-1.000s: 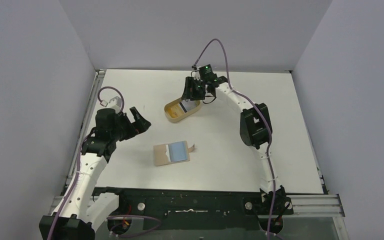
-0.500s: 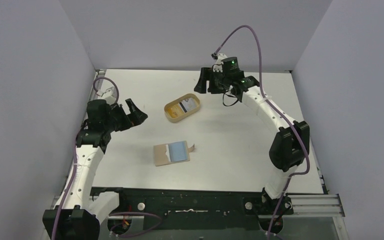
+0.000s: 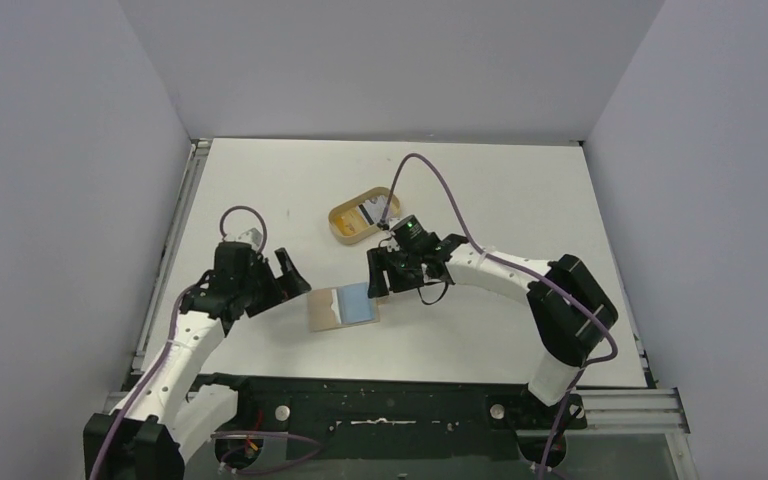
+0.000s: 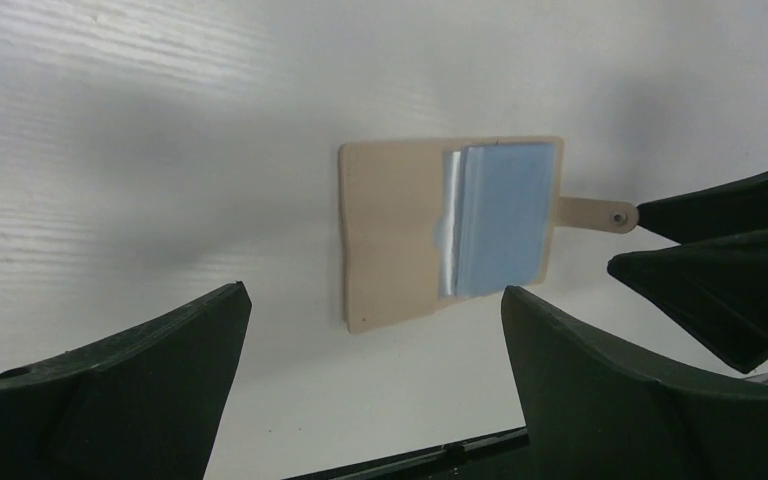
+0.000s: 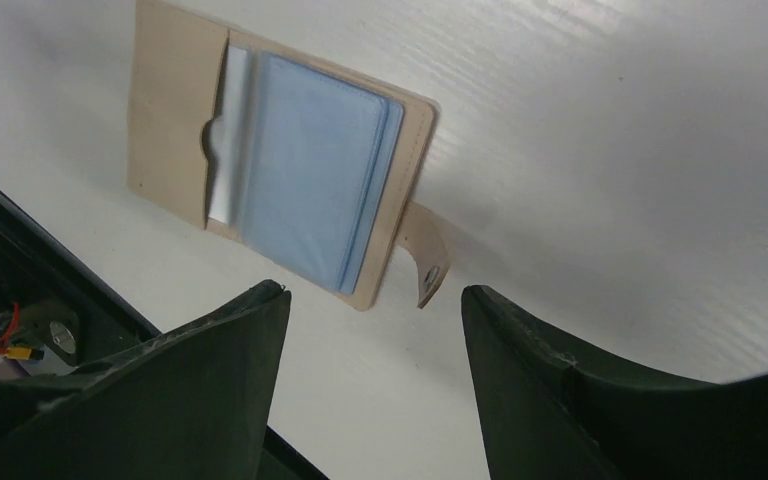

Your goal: Take the credit cards out of the card holder

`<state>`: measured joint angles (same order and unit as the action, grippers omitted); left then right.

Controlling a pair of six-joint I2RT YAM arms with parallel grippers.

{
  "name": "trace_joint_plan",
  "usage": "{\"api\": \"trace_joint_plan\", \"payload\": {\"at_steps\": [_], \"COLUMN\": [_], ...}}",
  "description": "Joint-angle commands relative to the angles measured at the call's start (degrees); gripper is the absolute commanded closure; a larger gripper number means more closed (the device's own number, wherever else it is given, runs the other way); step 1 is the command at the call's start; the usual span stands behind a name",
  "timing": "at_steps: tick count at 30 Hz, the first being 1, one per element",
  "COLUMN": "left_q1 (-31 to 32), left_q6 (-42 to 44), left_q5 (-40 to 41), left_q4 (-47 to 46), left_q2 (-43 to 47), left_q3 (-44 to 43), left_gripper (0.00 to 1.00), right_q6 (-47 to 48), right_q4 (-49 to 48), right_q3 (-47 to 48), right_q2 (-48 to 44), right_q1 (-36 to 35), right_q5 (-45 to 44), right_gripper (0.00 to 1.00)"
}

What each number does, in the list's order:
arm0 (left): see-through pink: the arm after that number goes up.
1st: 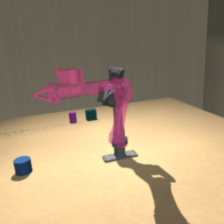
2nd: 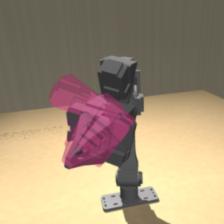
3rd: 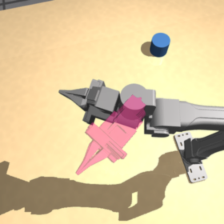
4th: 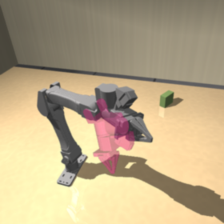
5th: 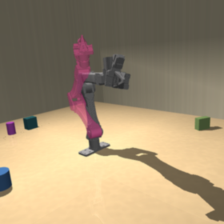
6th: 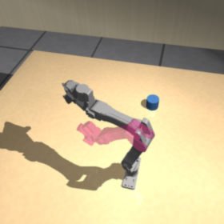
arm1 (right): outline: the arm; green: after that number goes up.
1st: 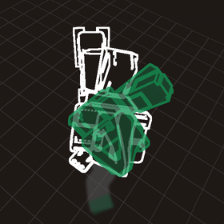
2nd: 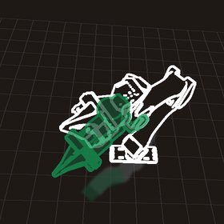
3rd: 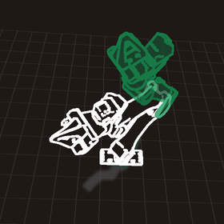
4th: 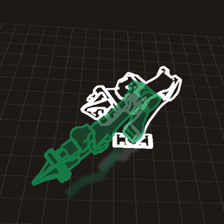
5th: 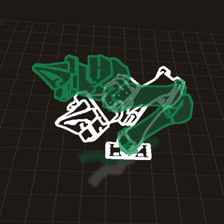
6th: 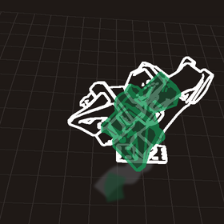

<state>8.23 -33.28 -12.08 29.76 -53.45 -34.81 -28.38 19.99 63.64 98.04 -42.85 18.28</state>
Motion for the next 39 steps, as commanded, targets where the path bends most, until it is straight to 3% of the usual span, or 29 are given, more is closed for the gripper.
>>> {"api": "trace_joint_plan", "payload": {"at_steps": [1,7,13,21,26,30,33,37,39], "left_q1": [4.7,7.0,7.9,12.1,16.7,18.2,18.6,18.6,18.6], "left_q6": [-7.1,-11.3,-13.1,-15.2,-17.8,-19.2,-19.3,-19.2,-19.4], "left_q5": [6.4,7.1,6.2,7.5,9.4,9.8,10.2,11.0,11.1], "left_q4": [-2.2,-11.6,-18.2,-22.3,-24.4,-25.8,-25.7,-24.4,-23.7], "left_q2": [0.8,-2.3,-5.5,-10.1,-12.6,-13.5,-13.1,-11.3,-9.7], "left_q3": [3.7,11.2,13.9,14.8,14.7,14.6,14.3,14.2,14.2], "left_gripper": [0.03,0.03,0.03,0.06,0.13,0.24,0.31,0.43,0.52], "right_q6": [-3.8,-4.2,-5.9,-6.0,-4.9,-4.5,-5.2,-6.4,-6.8], "right_q4": [-7.7,-8.9,-11.6,-10.7,-7.8,-6.9,-7.7,-9.4,-10.2], "right_q3": [-0.9,-1.9,-3.0,-4.2,-5.1,-6.1,-7.2,-8.4,-8.9], "right_q2": [-1.8,-0.6,1.4,1.3,-0.7,-1.7,-1.5,-0.6,-0.1], "right_q1": [-1.0,-2.2,-2.9,-3.3,-3.3,-3.2,-3.2,-3.2,-3.1], "right_q5": [-2.1,-2.5,-1.4,-3.0,-6.2,-7.8,-8.1,-7.6,-7.3], "right_gripper": [0.36,0.4,0.56,0.58,0.59,0.67,0.76,1.0,1.0]}}
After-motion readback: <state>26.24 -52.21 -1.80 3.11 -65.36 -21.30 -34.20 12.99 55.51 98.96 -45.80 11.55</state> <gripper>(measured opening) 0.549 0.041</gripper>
